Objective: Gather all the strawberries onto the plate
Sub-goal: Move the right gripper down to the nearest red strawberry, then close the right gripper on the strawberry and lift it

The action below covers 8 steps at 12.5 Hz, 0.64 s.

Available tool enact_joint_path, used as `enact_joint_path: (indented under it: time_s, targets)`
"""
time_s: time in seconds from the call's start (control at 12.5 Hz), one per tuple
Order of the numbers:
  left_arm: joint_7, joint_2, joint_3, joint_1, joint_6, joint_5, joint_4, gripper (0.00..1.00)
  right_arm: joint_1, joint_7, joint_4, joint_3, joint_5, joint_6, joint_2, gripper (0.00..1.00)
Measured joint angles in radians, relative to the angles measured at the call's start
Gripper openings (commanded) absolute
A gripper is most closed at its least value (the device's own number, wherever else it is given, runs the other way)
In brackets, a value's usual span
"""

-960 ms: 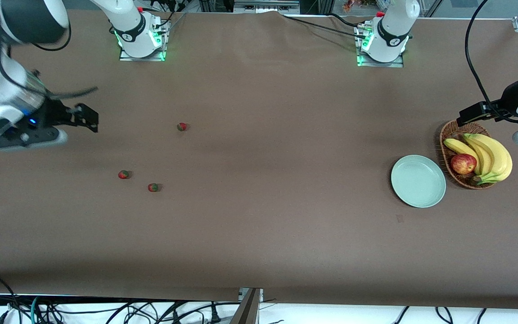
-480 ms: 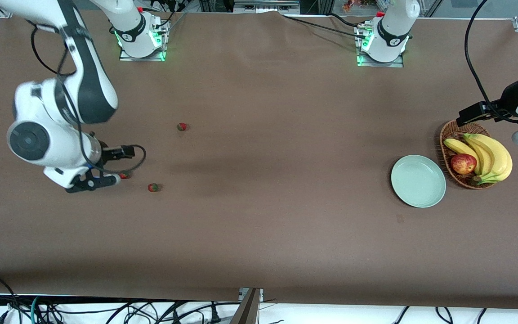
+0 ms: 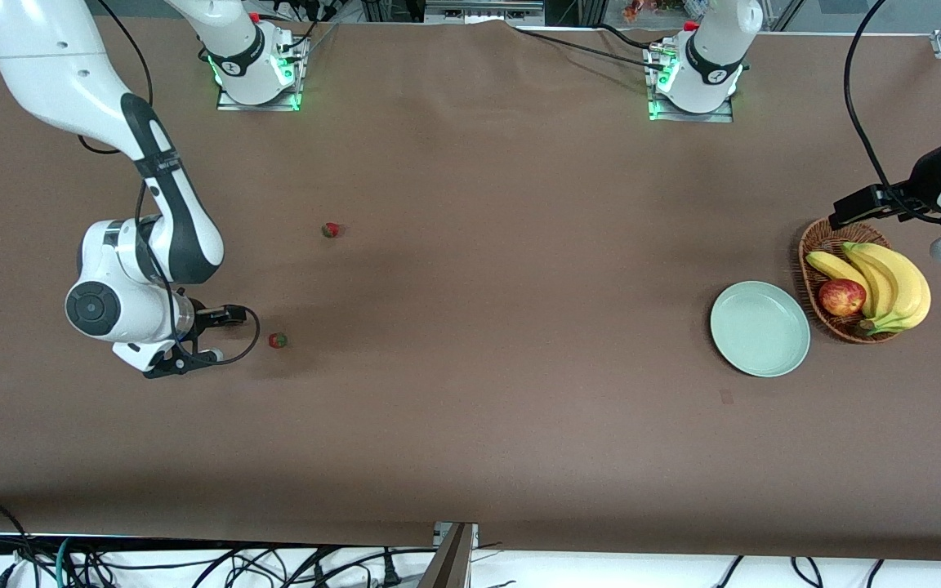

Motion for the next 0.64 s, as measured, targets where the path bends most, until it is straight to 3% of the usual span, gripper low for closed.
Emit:
enact_joint_path:
  time_s: [0.16, 0.32, 0.48, 0.64]
  targets:
    - [0.000, 0.009, 0.000, 0.000, 0.000, 0.000, 0.000, 1.00, -0.001, -0.002, -0.007, 0.002, 0.000, 0.001, 0.000, 0.87]
    - [0.000, 0.016, 0.000, 0.000, 0.000, 0.000, 0.000, 1.00, -0.001, -0.002, -0.022, 0.005, 0.000, 0.006, -0.001, 0.74]
    - [0.000, 0.019, 0.000, 0.000, 0.000, -0.001, 0.000, 1.00, -0.001, -0.002, -0.042, 0.005, 0.000, 0.020, -0.001, 0.51]
    - [0.000, 0.019, -0.002, -0.001, 0.000, -0.007, 0.001, 1.00, -0.001, -0.003, -0.064, 0.005, 0.000, 0.034, -0.001, 0.22]
